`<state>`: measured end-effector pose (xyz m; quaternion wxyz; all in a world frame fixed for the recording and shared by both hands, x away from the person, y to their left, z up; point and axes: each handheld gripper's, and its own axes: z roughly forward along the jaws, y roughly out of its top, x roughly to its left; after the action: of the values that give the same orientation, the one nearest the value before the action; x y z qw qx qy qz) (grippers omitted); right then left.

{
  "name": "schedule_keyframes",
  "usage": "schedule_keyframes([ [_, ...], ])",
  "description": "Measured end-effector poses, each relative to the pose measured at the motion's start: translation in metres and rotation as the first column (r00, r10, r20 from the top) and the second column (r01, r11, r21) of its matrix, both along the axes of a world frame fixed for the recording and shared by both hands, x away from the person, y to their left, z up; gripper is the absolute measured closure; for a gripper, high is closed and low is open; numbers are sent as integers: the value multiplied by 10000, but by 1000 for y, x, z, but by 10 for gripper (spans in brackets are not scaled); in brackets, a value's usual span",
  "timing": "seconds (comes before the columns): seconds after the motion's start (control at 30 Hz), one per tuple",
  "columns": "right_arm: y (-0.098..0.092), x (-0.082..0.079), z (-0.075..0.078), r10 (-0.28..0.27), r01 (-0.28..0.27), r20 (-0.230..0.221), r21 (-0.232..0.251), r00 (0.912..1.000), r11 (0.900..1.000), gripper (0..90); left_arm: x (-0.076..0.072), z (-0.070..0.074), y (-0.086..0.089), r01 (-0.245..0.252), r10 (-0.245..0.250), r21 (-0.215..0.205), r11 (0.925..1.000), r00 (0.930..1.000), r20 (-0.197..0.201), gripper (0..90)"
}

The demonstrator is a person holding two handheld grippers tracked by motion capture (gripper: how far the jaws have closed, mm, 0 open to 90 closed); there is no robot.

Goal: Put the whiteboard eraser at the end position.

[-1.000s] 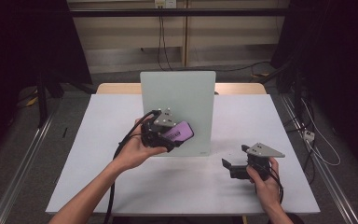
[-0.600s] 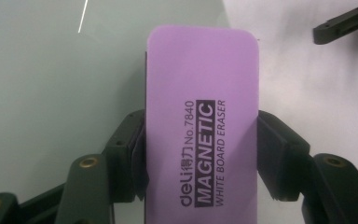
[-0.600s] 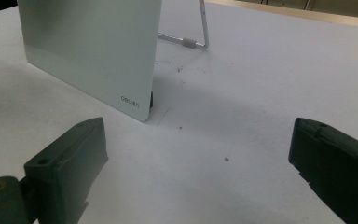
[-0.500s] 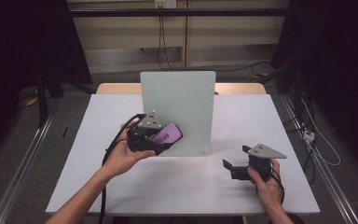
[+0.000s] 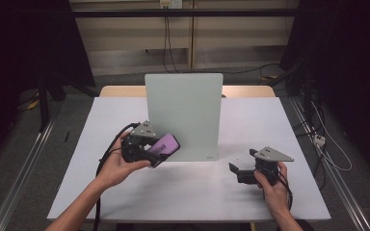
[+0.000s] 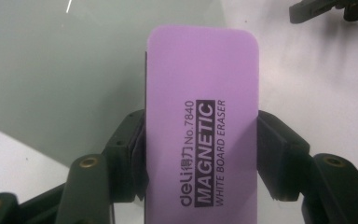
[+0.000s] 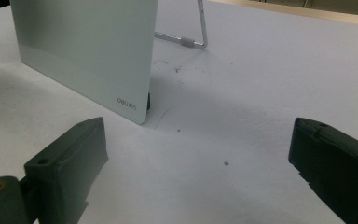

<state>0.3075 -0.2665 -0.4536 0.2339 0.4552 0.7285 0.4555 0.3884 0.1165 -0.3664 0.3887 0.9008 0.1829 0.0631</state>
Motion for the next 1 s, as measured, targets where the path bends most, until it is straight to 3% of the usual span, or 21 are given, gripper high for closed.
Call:
schedule_keyframes([
  [0.3, 0, -1, 0, 166, -166, 41, -19, 9999, 9999, 47, -4, -2, -1, 106, -102, 419, 9991, 9999, -99, 409],
  [0.33, 0, -2, 0, 179, -179, 45, -6, 9998, 9998, 47, -5, -3, -2, 84, -81, 292, 9995, 9999, -129, 408],
  [0.4, -1, -2, 1, 202, -201, 107, -17, 9997, 9998, 46, -6, -3, -3, 35, -33, 745, 9972, 10000, -26, 409],
  [0.43, -1, -2, 1, 178, -178, 133, 3, 9998, 9998, 46, -6, -5, -5, 248, -238, 551, 9982, 9995, -203, 409],
  [0.5, -3, -2, 1, 113, -114, 74, 40, 9999, 9999, 46, -7, -7, -8, 542, -516, 680, 9962, 9979, -394, 408],
  [0.77, -3, -4, 1, 171, -172, 171, 97, 9997, 9998, 46, -15, -17, -29, 1303, -1260, 1017, 9863, 9909, -477, 408],
  [1.0, -4, -3, 1, 191, -192, 181, 88, 9997, 9998, 46, -22, -29, -48, 1803, -1685, 1299, 9750, 9809, -969, 408],
])
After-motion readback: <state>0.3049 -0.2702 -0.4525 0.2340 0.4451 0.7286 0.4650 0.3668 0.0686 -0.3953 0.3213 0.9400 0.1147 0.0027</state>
